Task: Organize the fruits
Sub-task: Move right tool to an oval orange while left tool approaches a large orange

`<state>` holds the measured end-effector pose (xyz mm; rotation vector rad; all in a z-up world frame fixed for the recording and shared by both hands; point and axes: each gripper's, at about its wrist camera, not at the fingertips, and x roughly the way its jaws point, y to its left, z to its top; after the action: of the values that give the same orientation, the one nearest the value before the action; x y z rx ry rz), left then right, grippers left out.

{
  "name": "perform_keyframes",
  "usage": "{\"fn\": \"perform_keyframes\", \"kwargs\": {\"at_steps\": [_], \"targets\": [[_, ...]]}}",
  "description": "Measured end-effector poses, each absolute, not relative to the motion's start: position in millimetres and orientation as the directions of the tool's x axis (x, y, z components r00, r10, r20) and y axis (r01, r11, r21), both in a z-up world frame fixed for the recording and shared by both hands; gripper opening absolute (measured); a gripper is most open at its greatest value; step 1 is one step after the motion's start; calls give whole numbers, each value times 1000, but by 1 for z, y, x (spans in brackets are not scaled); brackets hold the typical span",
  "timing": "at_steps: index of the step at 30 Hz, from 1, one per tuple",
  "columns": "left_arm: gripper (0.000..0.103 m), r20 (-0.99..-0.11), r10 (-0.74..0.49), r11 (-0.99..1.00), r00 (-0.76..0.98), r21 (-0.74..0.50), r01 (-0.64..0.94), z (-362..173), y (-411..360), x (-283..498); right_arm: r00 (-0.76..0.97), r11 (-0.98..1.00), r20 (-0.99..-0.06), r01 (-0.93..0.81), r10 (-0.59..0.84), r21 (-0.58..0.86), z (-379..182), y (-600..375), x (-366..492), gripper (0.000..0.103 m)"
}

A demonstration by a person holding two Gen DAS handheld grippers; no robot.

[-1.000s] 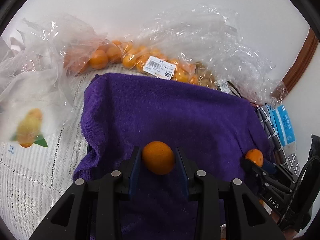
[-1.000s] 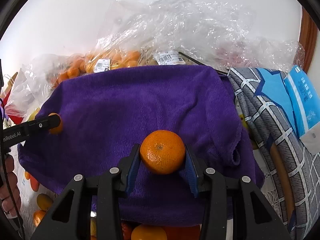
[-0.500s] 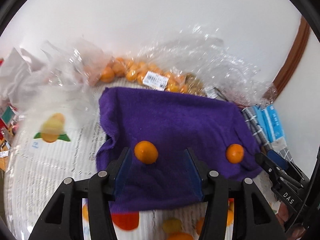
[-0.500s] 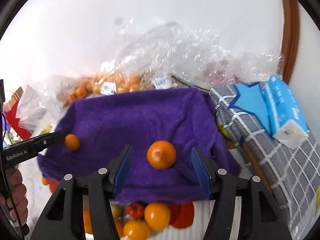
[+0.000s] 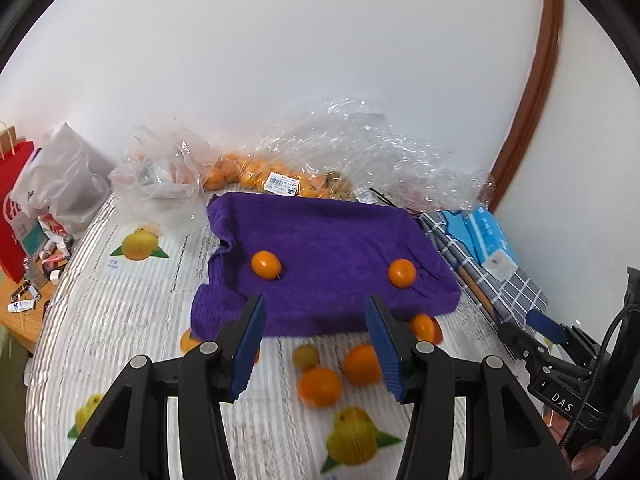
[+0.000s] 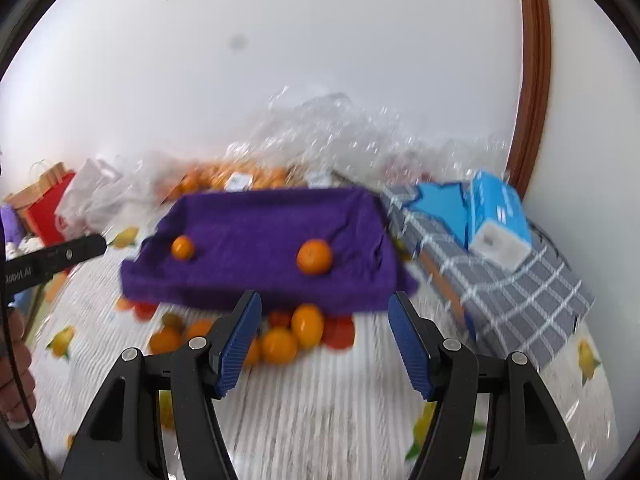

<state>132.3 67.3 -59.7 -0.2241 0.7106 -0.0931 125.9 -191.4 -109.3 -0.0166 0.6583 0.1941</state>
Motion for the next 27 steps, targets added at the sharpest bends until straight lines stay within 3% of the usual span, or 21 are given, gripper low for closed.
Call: {"fn": "perform_keyframes", "kwargs": {"at_steps": [14, 19, 27], "targets": [[50, -671, -153, 975, 725, -222, 1, -88, 65, 91, 745, 986, -647, -147, 164, 81, -133, -208, 93, 65], [50, -724, -156, 971, 671, -238, -32, -116, 79, 100, 739, 983, -649, -165, 180, 84, -149, -200, 104, 65], [50, -750, -112, 976, 652, -205, -69, -150, 97, 111, 682, 975, -699, -180, 218, 129, -179, -187, 147, 36]]}}
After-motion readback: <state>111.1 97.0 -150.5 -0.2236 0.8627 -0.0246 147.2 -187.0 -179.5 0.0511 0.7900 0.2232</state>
